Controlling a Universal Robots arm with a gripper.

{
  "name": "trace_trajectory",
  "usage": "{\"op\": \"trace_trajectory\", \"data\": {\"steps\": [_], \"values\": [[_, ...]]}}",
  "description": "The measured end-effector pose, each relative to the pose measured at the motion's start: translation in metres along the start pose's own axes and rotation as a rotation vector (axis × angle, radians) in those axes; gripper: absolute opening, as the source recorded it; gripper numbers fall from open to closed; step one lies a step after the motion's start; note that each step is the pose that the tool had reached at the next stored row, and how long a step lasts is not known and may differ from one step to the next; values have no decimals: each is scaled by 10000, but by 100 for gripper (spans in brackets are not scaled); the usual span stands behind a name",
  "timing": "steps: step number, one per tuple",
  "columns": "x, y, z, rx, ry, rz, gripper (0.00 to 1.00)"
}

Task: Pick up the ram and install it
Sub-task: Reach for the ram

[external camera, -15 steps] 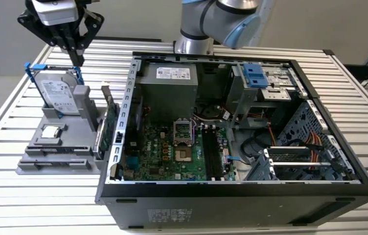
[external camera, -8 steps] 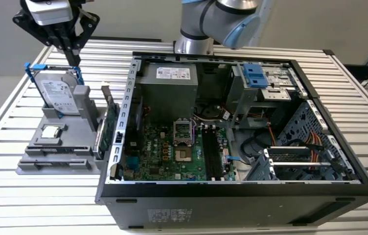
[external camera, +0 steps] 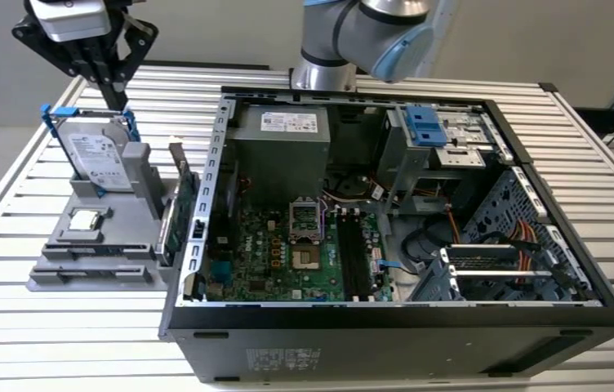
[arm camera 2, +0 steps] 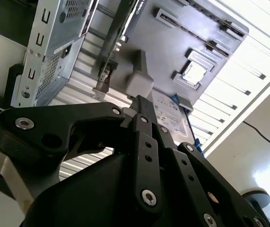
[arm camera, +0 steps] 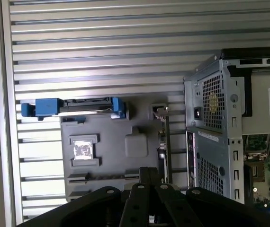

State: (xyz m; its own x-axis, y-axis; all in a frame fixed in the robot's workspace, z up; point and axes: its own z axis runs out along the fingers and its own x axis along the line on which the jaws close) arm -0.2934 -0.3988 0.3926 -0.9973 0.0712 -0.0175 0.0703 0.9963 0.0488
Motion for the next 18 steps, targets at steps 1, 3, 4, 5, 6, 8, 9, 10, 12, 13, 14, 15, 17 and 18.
{"op": "trace_trajectory", "data": {"steps": [1,3,4,5,6,8,9,10,12,13,14,15,17,18], "values": [[8,-1,0,0,0,0,0],[25,-2,0,0,0,0,0],[33,-2,-1,0,1,0,0],[41,-3,-1,0,2,0,0],[49,-4,-1,0,2,0,0],[64,-5,-1,0,4,0,0],[71,-5,-1,0,4,0,0],[81,-6,-1,0,4,-1,0],[98,-7,-2,0,5,-6,0],[107,-8,-2,0,5,-13,0],[115,-8,-3,0,6,-24,0],[123,-9,-2,-1,6,-39,0],[139,-10,-3,-1,8,-77,0],[148,-10,-3,-1,10,-102,0]]}}
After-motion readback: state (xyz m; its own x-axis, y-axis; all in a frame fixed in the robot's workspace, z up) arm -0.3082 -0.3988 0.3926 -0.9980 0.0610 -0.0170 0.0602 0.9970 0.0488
